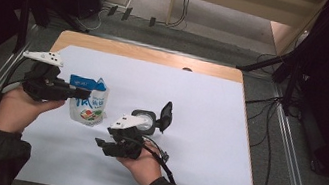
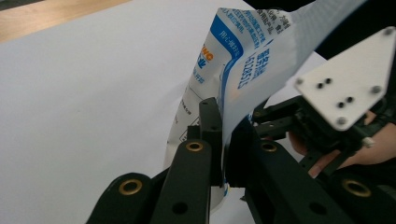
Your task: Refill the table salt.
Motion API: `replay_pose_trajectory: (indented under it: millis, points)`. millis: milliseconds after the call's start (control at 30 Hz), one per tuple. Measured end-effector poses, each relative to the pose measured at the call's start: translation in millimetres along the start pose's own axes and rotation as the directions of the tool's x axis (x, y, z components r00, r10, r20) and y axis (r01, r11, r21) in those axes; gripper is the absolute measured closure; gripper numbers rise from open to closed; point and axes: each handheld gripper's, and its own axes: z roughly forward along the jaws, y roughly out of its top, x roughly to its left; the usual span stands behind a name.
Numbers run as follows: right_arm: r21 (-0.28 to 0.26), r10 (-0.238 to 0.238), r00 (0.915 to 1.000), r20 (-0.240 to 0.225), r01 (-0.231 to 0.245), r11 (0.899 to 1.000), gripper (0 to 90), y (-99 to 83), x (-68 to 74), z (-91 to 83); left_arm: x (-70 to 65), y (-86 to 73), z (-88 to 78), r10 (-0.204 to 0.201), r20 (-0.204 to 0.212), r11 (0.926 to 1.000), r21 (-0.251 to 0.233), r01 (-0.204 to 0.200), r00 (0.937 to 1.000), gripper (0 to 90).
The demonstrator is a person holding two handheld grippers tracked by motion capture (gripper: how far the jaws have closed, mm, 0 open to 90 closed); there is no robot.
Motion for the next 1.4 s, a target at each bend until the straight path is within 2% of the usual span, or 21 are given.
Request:
replay_pose_trajectory:
  millis: [67,100,233,333,533,667,700,1033,1133,1233,1400]
  points:
    - [-0.004,0.013,0.9999,0.006,-0.013,1.000,44.8,0.9,-0.4,7.1,-2.5,-0.5,-1.0,-0.005,0.001,1.0000,-0.003,0.005,1.0000,89.8]
    - [-0.007,0.014,0.9996,0.024,-0.014,1.000,44.8,1.5,0.3,9.9,-4.0,-0.6,-1.9,-0.002,0.003,1.0000,0.000,0.002,1.0000,89.8]
    - [-0.015,-0.001,0.9988,0.048,0.002,1.000,45.6,3.3,2.7,16.5,-10.8,-1.5,-5.2,0.004,0.007,1.0000,0.000,-0.004,1.0000,89.8]
    - [-0.023,0.004,0.9984,0.056,-0.003,1.000,47.0,4.7,4.3,23.4,-15.2,-2.5,-7.9,0.005,0.010,1.0000,0.005,-0.005,0.9999,89.8]
    - [-0.035,-0.001,0.9968,0.080,0.004,0.999,50.2,5.3,7.2,36.0,-20.1,-5.6,-12.8,-0.017,0.028,0.9998,0.001,0.017,0.9995,89.8]
    - [-0.055,0.006,0.9964,0.084,-0.002,0.999,51.9,6.7,6.5,40.4,-22.2,-6.8,-13.9,-0.028,0.042,0.9994,0.021,0.028,0.9987,89.8]
    - [-0.058,0.015,0.9971,0.074,-0.011,0.998,52.6,7.0,6.7,40.5,-22.3,-7.0,-13.4,-0.032,0.035,0.9993,0.021,0.032,0.9989,89.8]
    - [-0.054,-0.016,0.9986,0.050,0.019,0.998,56.1,6.0,12.3,37.8,-22.2,-6.5,-6.7,-0.048,0.022,0.9988,0.013,0.047,0.9986,88.7]
    - [-0.055,-0.029,0.9986,0.044,0.031,0.998,56.5,5.6,14.0,37.1,-22.9,-6.3,-2.5,-0.048,0.047,0.9988,0.003,0.048,0.9977,88.1]
    - [-0.060,-0.056,0.9977,0.039,0.058,0.996,61.2,4.4,16.6,36.2,-23.7,-6.1,1.0,-0.036,0.046,0.9993,-0.006,0.037,0.9983,86.3]
    - [-0.074,-0.059,0.9981,0.019,0.061,0.995,62.2,2.7,18.2,34.3,-22.0,-7.7,6.6,-0.028,0.084,0.9994,-0.016,0.029,0.9961,81.6]
